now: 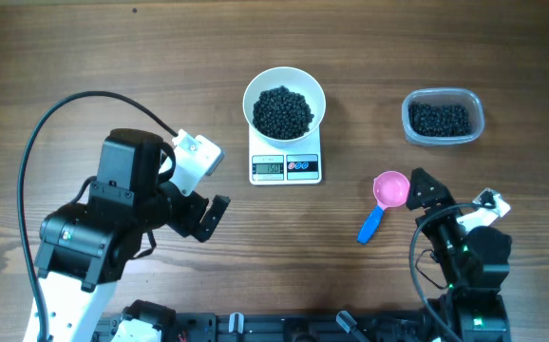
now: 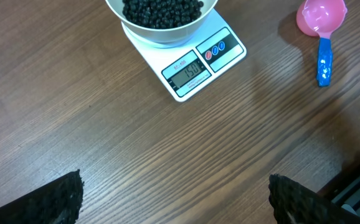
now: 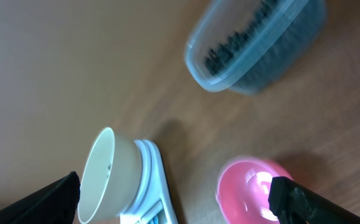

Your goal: Scoop item into bowl and weigh 150g on scale

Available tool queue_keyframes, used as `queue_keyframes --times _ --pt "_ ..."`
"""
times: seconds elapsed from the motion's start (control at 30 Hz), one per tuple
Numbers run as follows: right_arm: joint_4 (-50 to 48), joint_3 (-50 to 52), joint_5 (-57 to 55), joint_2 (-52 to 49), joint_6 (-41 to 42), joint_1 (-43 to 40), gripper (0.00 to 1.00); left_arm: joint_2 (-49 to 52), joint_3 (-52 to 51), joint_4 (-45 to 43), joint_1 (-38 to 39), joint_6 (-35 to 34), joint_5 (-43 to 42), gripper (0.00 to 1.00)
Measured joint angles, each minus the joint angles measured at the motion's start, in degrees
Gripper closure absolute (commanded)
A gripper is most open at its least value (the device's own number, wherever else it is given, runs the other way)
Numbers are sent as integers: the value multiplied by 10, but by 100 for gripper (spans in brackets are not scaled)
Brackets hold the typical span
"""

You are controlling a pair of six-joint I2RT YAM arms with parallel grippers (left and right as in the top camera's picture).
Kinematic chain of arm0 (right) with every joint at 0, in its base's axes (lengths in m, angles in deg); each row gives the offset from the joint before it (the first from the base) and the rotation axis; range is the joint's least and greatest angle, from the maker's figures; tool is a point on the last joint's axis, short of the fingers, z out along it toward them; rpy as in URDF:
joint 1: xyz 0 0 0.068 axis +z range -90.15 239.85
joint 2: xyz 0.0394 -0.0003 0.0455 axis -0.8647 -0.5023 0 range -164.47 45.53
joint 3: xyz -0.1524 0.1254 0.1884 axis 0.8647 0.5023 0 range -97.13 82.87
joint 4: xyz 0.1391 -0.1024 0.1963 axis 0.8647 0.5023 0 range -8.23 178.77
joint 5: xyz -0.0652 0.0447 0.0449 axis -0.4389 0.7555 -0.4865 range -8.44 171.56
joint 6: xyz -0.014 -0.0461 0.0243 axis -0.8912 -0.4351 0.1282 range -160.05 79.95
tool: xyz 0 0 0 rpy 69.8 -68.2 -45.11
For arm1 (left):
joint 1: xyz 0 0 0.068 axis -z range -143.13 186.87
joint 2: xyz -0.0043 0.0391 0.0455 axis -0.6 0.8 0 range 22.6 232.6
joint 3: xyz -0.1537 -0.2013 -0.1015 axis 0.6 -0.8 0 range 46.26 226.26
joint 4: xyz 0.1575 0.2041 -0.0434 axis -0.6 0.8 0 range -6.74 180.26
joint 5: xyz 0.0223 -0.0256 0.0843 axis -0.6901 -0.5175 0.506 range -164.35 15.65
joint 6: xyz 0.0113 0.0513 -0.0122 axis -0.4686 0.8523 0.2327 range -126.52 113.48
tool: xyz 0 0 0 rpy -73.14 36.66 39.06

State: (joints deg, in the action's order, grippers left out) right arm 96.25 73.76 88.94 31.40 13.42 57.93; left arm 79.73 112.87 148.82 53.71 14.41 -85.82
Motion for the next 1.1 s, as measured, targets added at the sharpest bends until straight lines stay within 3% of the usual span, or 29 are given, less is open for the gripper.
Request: queue_keyframes --times 0.13,0.47,0.67,0.9,1.1 --pt "-69 50 -5 26 -56 0 0 0 0 0 0 0 0 0" --pt "-78 57 -24 127 -249 0 0 0 0 0 0 0 0 0" --pt "-78 57 -26 130 -312 0 0 0 0 0 0 0 0 0" --pt "-77 57 -25 130 -464 0 0 0 0 0 0 0 0 0" --pt "-77 57 -25 130 -504 0 0 0 0 0 0 0 0 0"
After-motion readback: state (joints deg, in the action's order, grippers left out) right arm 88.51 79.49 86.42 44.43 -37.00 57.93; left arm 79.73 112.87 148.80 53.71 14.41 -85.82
